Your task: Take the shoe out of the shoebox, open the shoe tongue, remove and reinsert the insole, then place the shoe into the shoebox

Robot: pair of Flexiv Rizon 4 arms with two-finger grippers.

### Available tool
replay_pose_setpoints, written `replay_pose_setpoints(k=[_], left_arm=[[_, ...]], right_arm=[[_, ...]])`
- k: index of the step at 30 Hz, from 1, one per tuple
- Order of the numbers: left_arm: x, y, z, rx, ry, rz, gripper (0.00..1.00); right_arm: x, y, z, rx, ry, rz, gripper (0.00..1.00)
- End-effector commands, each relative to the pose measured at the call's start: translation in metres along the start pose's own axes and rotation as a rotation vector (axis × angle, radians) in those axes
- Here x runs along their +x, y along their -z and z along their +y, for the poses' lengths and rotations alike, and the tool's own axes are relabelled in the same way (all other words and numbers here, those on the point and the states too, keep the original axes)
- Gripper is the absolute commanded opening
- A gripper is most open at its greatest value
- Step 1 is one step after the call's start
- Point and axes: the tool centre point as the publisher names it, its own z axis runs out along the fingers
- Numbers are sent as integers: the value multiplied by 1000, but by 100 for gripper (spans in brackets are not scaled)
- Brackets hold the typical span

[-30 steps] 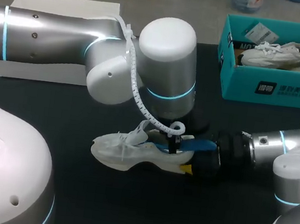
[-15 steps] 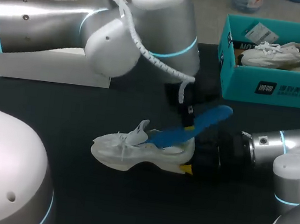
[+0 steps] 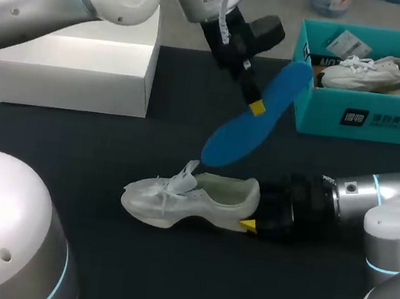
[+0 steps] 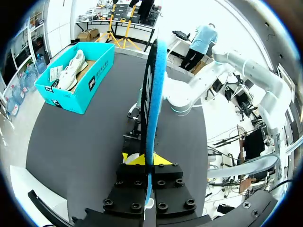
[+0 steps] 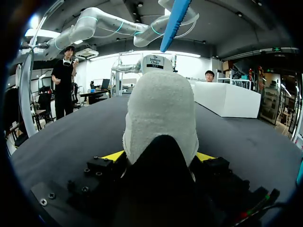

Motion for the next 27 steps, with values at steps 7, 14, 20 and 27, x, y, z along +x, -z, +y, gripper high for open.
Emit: replay_pose_setpoints(k=[7, 14, 20, 27], left_arm=[[4, 30, 4, 36, -6, 28, 0], [4, 30, 4, 36, -6, 28, 0], [4, 30, 4, 36, -6, 28, 0], [4, 30, 4, 36, -6, 28, 0]], right_arm=[[2, -4, -3, 4, -1, -1, 0], [2, -4, -3, 4, -1, -1, 0], [2, -4, -3, 4, -1, -1, 0], [2, -4, -3, 4, -1, -1, 0]])
